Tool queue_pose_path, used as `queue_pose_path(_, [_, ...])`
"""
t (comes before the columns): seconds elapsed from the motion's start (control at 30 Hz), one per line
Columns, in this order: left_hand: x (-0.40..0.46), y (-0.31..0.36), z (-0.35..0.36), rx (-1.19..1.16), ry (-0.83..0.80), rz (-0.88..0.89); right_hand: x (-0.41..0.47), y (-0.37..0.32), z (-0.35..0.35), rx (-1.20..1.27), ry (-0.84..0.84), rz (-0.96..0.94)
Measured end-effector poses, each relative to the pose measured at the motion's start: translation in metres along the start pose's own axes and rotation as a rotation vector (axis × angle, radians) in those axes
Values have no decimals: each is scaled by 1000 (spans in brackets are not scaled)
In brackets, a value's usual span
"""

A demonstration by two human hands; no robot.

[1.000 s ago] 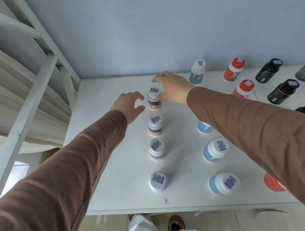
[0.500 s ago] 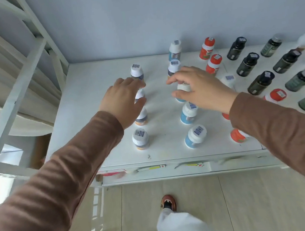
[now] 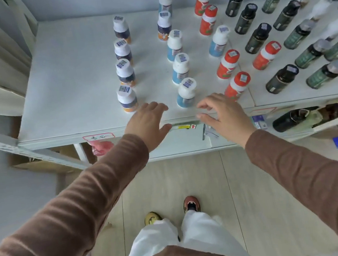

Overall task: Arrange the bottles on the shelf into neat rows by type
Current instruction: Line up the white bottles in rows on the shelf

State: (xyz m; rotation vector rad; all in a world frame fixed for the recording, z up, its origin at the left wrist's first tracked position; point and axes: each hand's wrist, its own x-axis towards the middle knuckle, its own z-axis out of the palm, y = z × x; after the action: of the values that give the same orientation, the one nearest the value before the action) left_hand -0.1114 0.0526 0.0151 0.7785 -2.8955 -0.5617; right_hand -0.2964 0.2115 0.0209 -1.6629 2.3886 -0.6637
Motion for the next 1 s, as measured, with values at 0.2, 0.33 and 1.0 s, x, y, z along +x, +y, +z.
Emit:
queue_pose_path(0.2, [-7, -5, 56, 153, 44, -71, -23, 32, 59, -184, -28, -13])
queue_pose_path(0.33, [-4, -4, 76, 185, 145, -134, -21, 36, 78, -232, 67, -17])
queue_pose_path(1.0, [6, -12, 94, 107, 360, -149, -9, 46, 95, -237, 234, 10])
